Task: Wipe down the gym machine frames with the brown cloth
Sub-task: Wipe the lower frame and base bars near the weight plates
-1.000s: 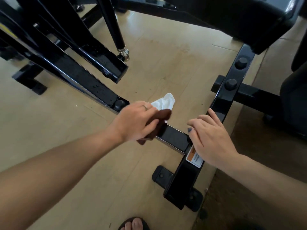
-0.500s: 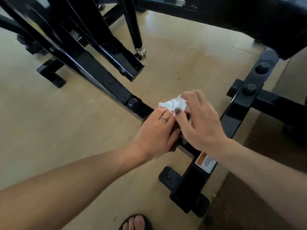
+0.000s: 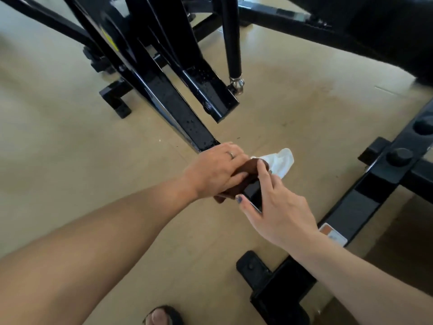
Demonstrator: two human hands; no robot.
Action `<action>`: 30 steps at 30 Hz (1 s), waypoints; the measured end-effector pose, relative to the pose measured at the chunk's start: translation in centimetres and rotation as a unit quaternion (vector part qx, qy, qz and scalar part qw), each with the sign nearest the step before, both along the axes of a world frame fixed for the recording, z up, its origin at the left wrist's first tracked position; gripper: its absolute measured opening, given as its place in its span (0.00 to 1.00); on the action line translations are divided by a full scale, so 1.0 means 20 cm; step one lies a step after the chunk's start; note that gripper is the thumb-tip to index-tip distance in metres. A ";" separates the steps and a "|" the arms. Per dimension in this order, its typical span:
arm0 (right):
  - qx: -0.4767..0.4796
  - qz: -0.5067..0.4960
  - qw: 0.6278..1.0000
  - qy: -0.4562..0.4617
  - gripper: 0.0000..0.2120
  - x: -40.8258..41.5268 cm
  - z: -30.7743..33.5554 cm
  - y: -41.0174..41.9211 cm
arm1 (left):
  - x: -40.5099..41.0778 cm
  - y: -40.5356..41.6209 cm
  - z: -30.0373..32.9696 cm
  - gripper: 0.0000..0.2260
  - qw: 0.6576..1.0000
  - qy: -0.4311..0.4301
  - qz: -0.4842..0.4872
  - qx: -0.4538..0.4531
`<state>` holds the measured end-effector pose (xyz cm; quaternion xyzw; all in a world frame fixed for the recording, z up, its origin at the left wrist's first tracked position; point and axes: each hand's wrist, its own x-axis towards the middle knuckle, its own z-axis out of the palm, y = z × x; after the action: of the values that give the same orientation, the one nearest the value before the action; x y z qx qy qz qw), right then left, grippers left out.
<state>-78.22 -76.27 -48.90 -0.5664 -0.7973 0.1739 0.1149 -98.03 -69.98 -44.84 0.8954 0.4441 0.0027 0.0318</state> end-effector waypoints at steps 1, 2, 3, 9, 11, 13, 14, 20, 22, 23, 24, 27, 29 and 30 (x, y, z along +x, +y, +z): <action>-0.007 0.006 1.000 -0.016 0.42 0.00 0.00 0.00 | 0.01 -0.01 0.01 0.17 1.000 -0.002 0.005 -0.005; -0.012 0.013 0.999 -0.030 0.43 0.00 0.00 0.00 | 0.02 -0.02 0.02 0.18 1.000 -0.003 0.006 -0.011; -0.012 0.019 0.999 -0.043 0.45 0.01 0.00 0.01 | 0.02 -0.03 0.04 0.20 1.000 0.005 0.001 -0.027; -0.005 0.043 0.997 -0.070 0.54 0.02 -0.01 0.01 | 0.01 0.01 0.13 0.43 0.975 0.205 -0.074 -0.039; -0.005 0.038 0.997 -0.070 0.54 0.02 -0.01 0.01 | 0.00 0.00 0.12 0.44 0.973 0.209 -0.091 -0.024; -0.003 0.033 0.997 -0.063 0.54 0.01 -0.02 0.02 | -0.02 0.01 0.10 0.42 0.976 0.194 -0.093 -0.024; -0.003 0.031 0.998 -0.054 0.55 0.01 -0.02 0.02 | -0.04 0.02 0.11 0.41 0.977 0.187 -0.097 -0.029; -0.004 0.030 0.999 -0.043 0.55 0.03 0.01 0.01 | -0.16 0.09 0.18 0.36 0.976 0.152 -0.157 -0.011; -0.003 0.029 0.999 -0.046 0.55 0.02 0.01 0.00 | -0.21 0.10 0.19 0.31 0.972 0.174 -0.156 0.007; -0.011 0.025 0.999 -0.042 0.54 0.03 0.01 0.00 | -0.24 0.11 0.21 0.27 0.975 0.172 -0.135 0.025; -0.020 0.019 0.999 -0.039 0.54 0.03 0.00 0.01 | -0.28 0.13 0.24 0.23 0.979 0.167 -0.105 0.054; -0.026 0.018 0.998 -0.058 0.49 0.03 0.01 0.02 | -0.43 0.19 0.33 0.22 0.973 0.168 -0.018 0.155; -0.021 0.020 0.996 -0.080 0.47 0.02 0.02 0.02 | -0.44 0.20 0.32 0.24 0.974 0.164 -0.010 0.157; -0.022 0.020 0.996 -0.088 0.47 0.01 0.02 0.01 | -0.41 0.18 0.28 0.25 0.975 0.168 -0.014 0.147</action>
<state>-77.99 -76.00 -48.52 -0.5660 -0.8114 0.1432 0.0277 -106.19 -66.38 -39.18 0.8839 0.4256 -0.0827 -0.1754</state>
